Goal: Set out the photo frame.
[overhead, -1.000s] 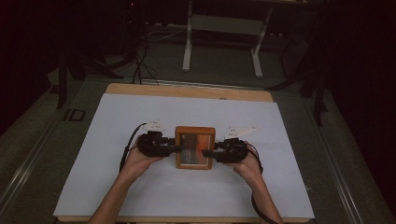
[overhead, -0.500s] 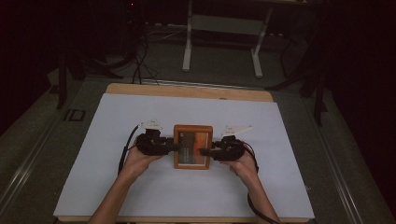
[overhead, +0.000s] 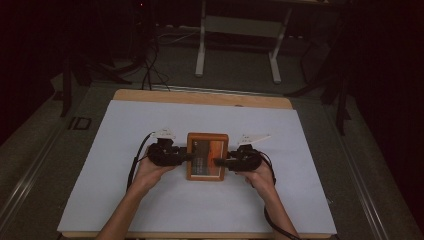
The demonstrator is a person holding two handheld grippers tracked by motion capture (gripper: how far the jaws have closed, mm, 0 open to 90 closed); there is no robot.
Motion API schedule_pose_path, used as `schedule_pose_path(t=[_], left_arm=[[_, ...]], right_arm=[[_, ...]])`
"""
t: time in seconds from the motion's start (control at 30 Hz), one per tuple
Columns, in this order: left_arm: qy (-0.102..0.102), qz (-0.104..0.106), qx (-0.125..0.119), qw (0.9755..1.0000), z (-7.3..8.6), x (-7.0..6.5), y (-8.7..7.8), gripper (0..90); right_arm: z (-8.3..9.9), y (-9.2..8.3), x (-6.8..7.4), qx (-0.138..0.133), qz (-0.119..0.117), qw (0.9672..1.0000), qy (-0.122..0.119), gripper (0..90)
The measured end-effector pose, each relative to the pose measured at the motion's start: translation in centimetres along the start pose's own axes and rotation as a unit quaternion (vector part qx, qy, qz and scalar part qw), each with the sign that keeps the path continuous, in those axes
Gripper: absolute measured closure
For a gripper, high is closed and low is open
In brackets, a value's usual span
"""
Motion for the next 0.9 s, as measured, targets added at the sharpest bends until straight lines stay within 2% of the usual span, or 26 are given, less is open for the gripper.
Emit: schedule_pose_path(t=[0.2,0.9], left_arm=[[-0.001,-0.008,-0.002,1.0,-0.06,0.24,0.18,63.5],[-0.01,-0.01,-0.006,0.9999,-0.16,0.5,0.4,62.7]], right_arm=[[0.03,0.17,-0.29,-0.005,0.0,1.0,0.001,57.5],[0.13,0.34,-0.54,-0.005,0.004,1.0,0.004,57.3]])
Point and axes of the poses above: each handheld gripper's, and its own axes: y roughly forward along the jaws, z roughly out of its underside, x roughly to its left, the point moved 10 cm from there along y, roughly forward along the jaws, and after that the axes turned 13 degrees about -y, right-handed, at the moved point
